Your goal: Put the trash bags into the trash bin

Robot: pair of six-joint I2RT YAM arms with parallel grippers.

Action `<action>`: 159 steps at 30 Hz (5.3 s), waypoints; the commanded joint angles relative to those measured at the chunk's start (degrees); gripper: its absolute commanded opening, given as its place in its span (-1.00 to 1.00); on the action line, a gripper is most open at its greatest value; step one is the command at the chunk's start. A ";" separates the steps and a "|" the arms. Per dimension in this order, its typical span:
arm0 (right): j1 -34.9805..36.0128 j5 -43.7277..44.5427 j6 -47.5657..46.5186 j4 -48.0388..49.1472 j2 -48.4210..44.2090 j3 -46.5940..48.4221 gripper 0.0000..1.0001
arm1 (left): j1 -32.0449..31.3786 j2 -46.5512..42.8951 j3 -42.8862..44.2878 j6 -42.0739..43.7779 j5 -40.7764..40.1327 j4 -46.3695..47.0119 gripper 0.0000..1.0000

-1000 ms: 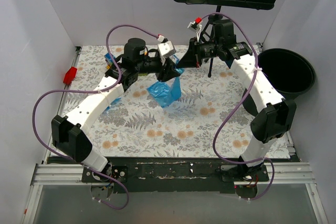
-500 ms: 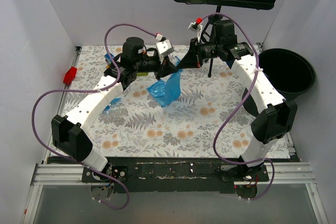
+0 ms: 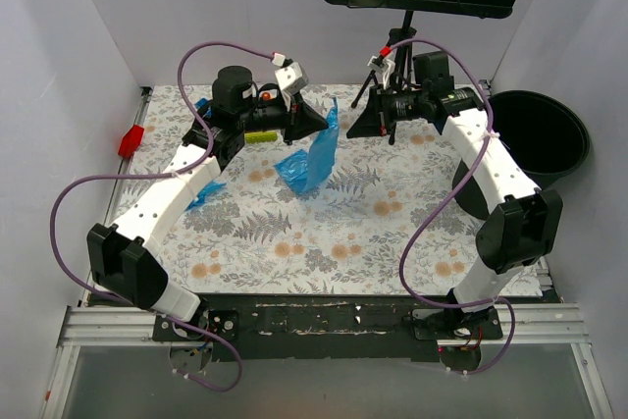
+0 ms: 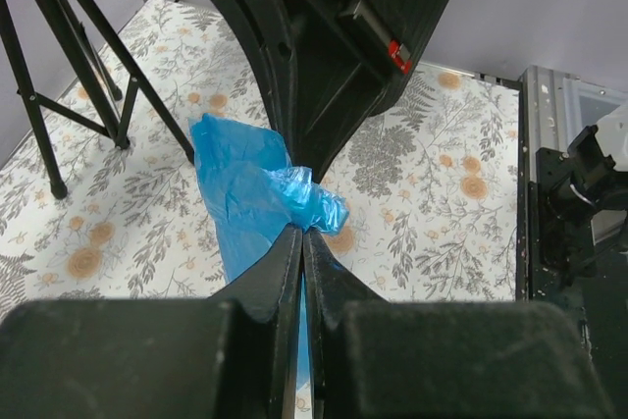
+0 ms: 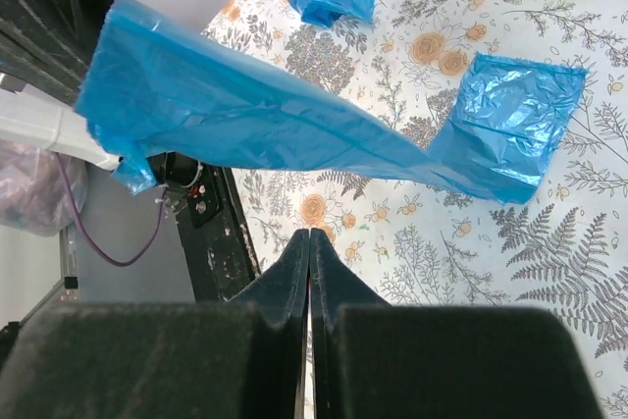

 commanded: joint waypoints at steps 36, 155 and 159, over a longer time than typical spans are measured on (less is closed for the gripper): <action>4.15 12.89 -4.12 -2.41 -0.71 6.10 -0.97 | 0.31 -4.19 0.30 1.05 -2.98 -1.17 -1.00; 2.92 -15.31 8.01 17.19 5.09 7.94 -0.97 | 1.19 2.57 5.22 1.15 2.54 -3.11 -0.75; 2.92 -14.96 7.13 16.22 4.74 8.03 -0.97 | 1.19 3.27 6.10 0.79 3.86 -3.37 -0.43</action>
